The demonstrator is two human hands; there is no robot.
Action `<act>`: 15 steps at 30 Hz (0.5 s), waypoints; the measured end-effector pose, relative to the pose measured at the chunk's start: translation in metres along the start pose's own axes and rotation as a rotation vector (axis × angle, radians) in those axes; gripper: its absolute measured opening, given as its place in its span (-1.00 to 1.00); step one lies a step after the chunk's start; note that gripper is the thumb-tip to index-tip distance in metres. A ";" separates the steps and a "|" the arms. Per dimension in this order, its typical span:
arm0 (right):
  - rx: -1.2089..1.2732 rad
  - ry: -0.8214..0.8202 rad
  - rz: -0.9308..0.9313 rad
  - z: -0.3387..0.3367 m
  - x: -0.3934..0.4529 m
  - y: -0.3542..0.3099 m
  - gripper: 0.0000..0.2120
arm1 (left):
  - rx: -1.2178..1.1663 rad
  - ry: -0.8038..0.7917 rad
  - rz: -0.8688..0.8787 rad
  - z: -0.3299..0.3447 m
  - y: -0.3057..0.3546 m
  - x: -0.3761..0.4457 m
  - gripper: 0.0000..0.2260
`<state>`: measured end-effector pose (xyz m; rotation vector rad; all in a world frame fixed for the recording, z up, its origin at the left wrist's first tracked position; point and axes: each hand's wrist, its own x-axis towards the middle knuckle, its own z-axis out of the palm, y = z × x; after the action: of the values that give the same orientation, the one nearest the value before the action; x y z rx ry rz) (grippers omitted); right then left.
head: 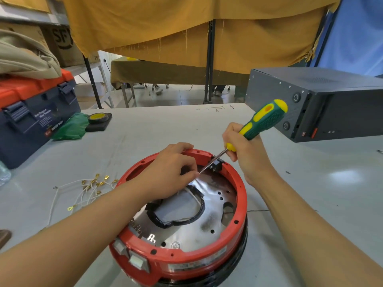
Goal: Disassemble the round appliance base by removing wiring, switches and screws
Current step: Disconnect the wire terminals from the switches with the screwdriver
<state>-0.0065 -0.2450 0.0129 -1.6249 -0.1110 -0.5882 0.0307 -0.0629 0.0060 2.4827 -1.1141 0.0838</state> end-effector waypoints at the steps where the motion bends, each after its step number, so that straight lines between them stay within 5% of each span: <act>1: 0.013 0.011 -0.016 0.001 0.000 -0.001 -0.78 | -0.005 0.002 -0.002 0.000 0.000 0.000 -0.89; 9: 0.204 0.277 -0.093 -0.018 -0.004 -0.006 -0.77 | -0.029 -0.025 -0.022 -0.001 -0.004 0.001 -0.98; 15: 0.143 0.252 -0.107 -0.013 -0.013 -0.003 -0.79 | -0.020 0.105 -0.062 -0.007 -0.006 0.002 -0.93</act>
<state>-0.0227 -0.2534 0.0101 -1.4006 -0.0521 -0.8438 0.0373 -0.0582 0.0109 2.4624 -0.9892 0.1816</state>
